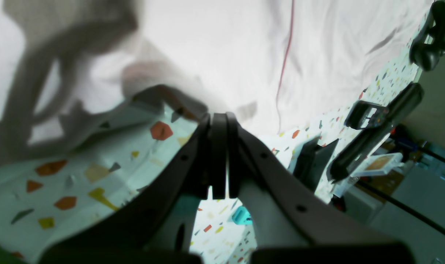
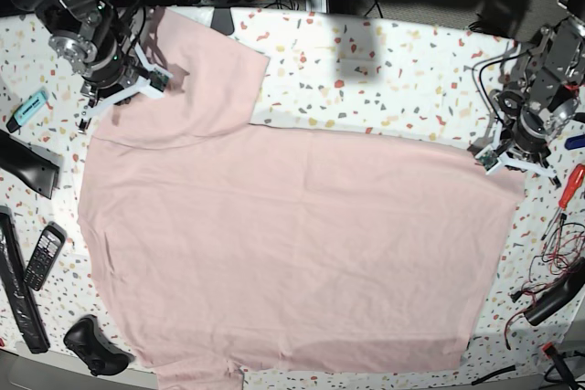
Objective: Fold the T-shirt properly
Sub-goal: 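Grasp the shirt edge with the right gripper near the sleeve, left at the hem corner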
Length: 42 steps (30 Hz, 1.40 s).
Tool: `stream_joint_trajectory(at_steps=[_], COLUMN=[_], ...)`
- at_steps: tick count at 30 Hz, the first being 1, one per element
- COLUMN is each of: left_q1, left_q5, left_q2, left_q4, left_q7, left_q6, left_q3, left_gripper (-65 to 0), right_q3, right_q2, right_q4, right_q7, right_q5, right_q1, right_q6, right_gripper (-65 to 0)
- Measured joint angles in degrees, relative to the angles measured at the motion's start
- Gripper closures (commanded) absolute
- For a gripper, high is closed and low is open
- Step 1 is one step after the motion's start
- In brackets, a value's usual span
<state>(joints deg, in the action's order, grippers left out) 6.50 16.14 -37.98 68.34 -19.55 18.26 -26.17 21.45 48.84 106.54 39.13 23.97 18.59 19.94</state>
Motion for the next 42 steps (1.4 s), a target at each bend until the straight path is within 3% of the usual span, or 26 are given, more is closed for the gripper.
stream_joint_trajectory(at_steps=[3,8,11,18,25,30,39,42], left_q1=[0.0,0.0,0.0,0.0,0.0,-0.1,-0.1,-0.1], left_q5=[-0.1,-0.1,-0.1,-0.1,0.0,0.7,0.8,0.8], left_q2=[0.0,0.0,0.0,0.0,0.5,0.9,1.0,1.0], left_q4=[0.0,0.0,0.0,0.0,0.0,0.0,0.0,0.0], left_q7=[0.0,0.0,0.0,0.0,-0.4,-0.5,-0.4,-0.4], left_q6=[-0.1,-0.1,-0.1,-0.1,-0.1,-0.3,-0.3,-0.3], left_q3=[0.0,0.0,0.0,0.0,0.2,0.2,0.2,0.2], left_gripper=[0.0,0.0,0.0,0.0,0.0,0.0,0.0,0.0], right_q3=[0.0,0.0,0.0,0.0,0.0,0.0,0.0,0.0], right_q2=[0.2,0.2,0.2,0.2,-0.5,-0.8,-1.5,-2.5], right_q4=[0.6,0.6,0.6,0.6,0.5,-2.8,-7.3,-8.7], right_q7=[1.0,0.7,-0.8,-5.0,-6.4,-8.3,-11.2,-11.5], right_q5=[0.3,0.3,0.0,-1.4,-2.8,-4.0,-4.0,-4.3], right_q1=[0.0,0.0,0.0,0.0,-3.4,-5.4,-8.8,-8.9], right_q6=[0.0,1.8,4.0,8.6,9.7,15.4,20.0,20.0], right_gripper=[-0.4,-18.2,-24.4,-24.6,-24.6,-24.6,-24.6,-24.5])
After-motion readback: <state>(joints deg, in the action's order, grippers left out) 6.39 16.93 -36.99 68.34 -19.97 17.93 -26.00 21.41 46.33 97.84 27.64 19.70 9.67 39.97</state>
